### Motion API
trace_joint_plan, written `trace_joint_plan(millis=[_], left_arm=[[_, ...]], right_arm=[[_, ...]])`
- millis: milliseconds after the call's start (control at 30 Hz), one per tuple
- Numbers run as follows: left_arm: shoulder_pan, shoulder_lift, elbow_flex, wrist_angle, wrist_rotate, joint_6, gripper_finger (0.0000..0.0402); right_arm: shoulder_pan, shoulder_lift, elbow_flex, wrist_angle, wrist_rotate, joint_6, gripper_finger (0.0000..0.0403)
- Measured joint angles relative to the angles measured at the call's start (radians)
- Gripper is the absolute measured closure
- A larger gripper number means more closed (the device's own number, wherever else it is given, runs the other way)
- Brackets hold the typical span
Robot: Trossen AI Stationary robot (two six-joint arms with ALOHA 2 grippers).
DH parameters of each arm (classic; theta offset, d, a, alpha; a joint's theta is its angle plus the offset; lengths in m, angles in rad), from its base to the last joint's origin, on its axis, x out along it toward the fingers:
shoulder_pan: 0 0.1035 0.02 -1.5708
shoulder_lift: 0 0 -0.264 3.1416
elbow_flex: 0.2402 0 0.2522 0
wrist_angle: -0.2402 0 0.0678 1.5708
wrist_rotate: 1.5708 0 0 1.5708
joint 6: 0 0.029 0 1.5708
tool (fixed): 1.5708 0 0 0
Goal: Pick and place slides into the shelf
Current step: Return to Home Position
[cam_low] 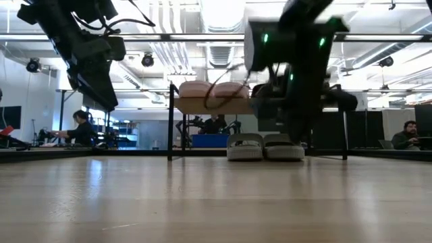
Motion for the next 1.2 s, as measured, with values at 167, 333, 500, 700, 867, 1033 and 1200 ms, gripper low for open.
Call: trace_joint_plan(millis=[167,333,500,700,867,1033,1200], left_arm=[[0.000,0.000,0.010,0.009,0.004,0.003,0.0194],[0.000,-0.010,0.035,0.144,0.128,0.116,0.0194],[0.000,-0.017,0.065,0.357,0.205,0.217,0.0194],[0.000,-0.043,0.120,0.393,0.206,0.204,0.0194],[0.000,-0.073,0.134,0.391,0.261,0.148,0.0194],[0.000,-0.124,0.137,0.380,0.332,0.113,0.0194],[-0.001,-0.164,0.137,0.400,0.485,0.122,0.0194]], right_arm=[[0.125,-0.041,0.101,-0.076,0.022,0.004,0.0394],[0.273,-0.178,0.154,0.068,-0.055,-0.249,0.0394],[0.349,-0.369,0.206,-0.097,-0.023,-0.161,0.0394],[0.473,-0.558,0.238,-0.024,0.176,-0.044,0.0394],[0.560,-0.637,0.238,0.051,0.404,-0.294,0.0394],[0.567,-0.679,0.236,0.094,0.362,-0.356,0.0394],[0.522,-0.674,0.185,0.320,0.090,-0.599,0.0394]])
